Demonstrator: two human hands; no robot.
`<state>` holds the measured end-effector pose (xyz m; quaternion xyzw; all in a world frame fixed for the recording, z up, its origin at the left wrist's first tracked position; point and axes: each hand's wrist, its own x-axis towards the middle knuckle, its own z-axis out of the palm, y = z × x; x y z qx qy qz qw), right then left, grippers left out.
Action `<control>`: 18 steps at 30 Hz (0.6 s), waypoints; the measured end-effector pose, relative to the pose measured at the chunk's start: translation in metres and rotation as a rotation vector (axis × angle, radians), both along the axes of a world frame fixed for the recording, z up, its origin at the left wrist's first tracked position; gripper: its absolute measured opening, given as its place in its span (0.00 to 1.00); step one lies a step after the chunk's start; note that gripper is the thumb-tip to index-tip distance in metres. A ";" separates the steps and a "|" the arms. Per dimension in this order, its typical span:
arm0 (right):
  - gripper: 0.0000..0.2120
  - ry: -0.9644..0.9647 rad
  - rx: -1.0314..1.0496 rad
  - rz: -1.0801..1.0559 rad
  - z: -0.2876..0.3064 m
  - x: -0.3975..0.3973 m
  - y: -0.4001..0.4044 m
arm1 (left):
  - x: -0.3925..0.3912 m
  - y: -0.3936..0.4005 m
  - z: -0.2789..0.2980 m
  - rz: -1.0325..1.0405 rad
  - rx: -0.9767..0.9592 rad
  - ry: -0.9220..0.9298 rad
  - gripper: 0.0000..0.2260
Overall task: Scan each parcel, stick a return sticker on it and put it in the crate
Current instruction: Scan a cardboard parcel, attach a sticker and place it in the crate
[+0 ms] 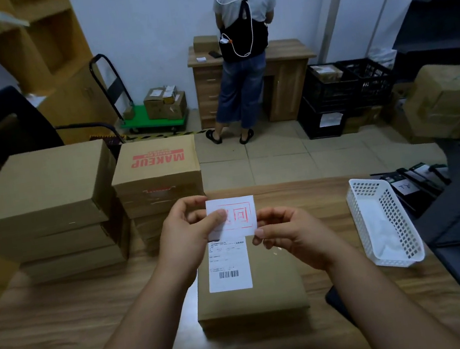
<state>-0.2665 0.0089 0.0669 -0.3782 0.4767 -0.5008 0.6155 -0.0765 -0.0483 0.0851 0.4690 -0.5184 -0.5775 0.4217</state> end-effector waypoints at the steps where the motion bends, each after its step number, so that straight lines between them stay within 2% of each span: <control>1: 0.13 -0.003 -0.006 0.004 0.001 -0.001 0.000 | -0.001 0.000 0.001 0.006 0.002 0.000 0.13; 7: 0.16 -0.010 -0.004 0.034 0.004 -0.011 0.002 | -0.011 0.005 0.004 0.050 0.029 0.017 0.13; 12: 0.07 -0.006 0.036 0.052 0.003 -0.020 0.007 | -0.018 0.009 0.007 0.095 0.019 0.071 0.12; 15: 0.07 -0.012 0.040 0.048 0.004 -0.022 0.006 | -0.023 0.012 0.007 0.106 0.002 0.068 0.11; 18: 0.03 0.017 0.024 0.028 0.005 -0.024 0.005 | -0.027 0.015 0.007 0.123 -0.009 0.078 0.11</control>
